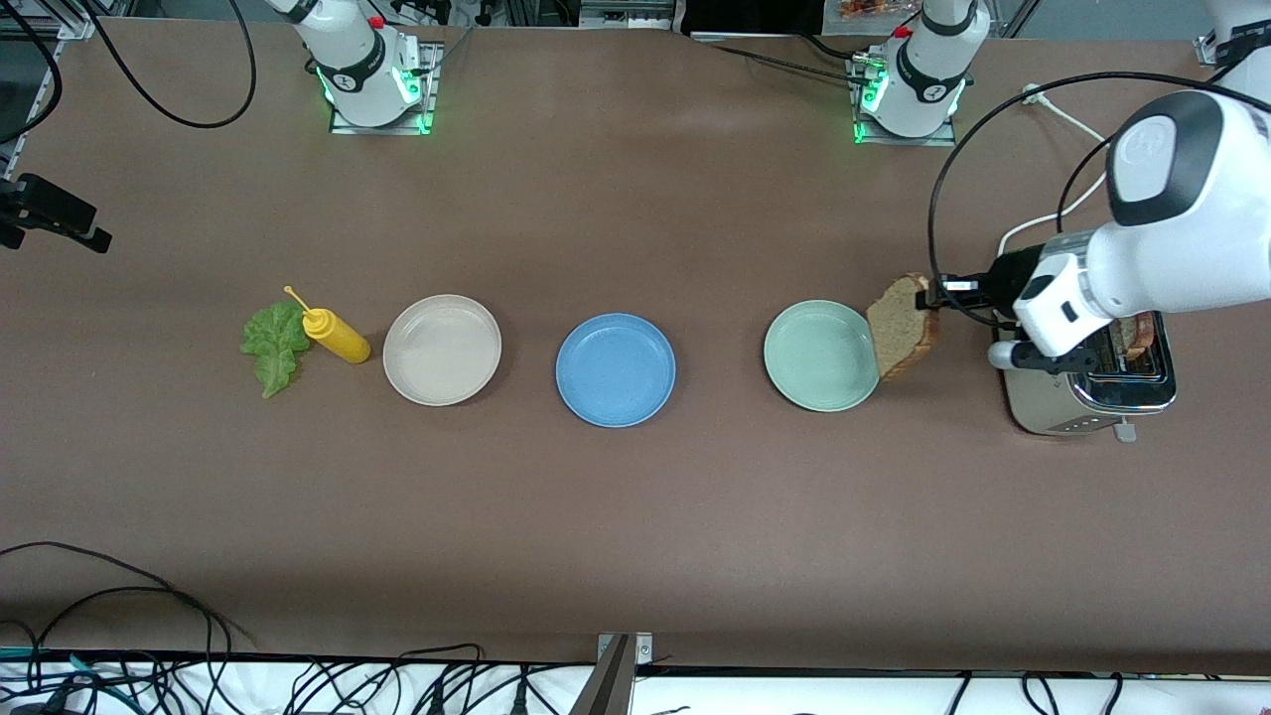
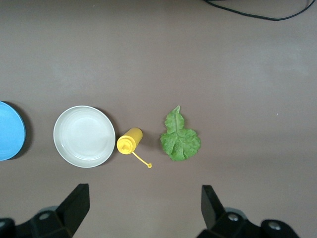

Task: Make sandwich in blue plate with both arms
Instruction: 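Carry the bread slice with the left gripper to the blue plate, then lower the bread onto the blue plate and open the left gripper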

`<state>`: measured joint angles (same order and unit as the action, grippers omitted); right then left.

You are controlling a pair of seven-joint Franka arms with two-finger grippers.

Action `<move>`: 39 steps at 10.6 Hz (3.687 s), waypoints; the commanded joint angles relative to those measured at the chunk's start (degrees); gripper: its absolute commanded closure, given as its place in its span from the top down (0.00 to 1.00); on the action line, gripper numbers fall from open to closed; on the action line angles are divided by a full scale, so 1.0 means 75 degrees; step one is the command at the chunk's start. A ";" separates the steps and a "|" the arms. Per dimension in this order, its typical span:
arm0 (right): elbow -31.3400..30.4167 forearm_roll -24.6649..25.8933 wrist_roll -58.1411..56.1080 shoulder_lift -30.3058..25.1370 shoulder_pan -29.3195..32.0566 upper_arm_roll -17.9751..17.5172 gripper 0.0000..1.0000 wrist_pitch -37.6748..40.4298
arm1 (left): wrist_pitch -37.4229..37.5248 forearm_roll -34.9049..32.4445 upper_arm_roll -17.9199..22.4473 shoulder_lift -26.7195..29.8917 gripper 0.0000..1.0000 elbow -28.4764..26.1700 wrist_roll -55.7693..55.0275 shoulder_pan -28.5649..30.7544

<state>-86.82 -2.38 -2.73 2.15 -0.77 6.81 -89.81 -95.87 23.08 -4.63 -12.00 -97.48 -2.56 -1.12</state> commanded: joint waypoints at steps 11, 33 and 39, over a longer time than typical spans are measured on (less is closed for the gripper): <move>0.0174 0.0001 -0.0081 0.0007 0.0032 -0.0006 1.00 0.0163 | -0.2391 0.2559 -0.0109 -0.1398 0.00 0.0258 -0.0970 -0.1922; 0.0174 -0.0081 -0.0011 0.0007 0.0032 0.0006 1.00 0.0151 | -0.5850 0.3005 -0.0050 -0.3884 0.00 0.1888 -0.3936 -0.4679; 0.0174 -0.0046 0.0059 0.0030 0.0008 -0.0041 1.00 0.0151 | -0.5850 0.3017 -0.0191 -0.4083 0.11 0.1724 -0.3490 -0.4667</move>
<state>-86.75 -2.38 -2.61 2.13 -0.81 6.77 -89.73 -139.93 44.84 -6.16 -42.33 -84.47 -30.75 -35.97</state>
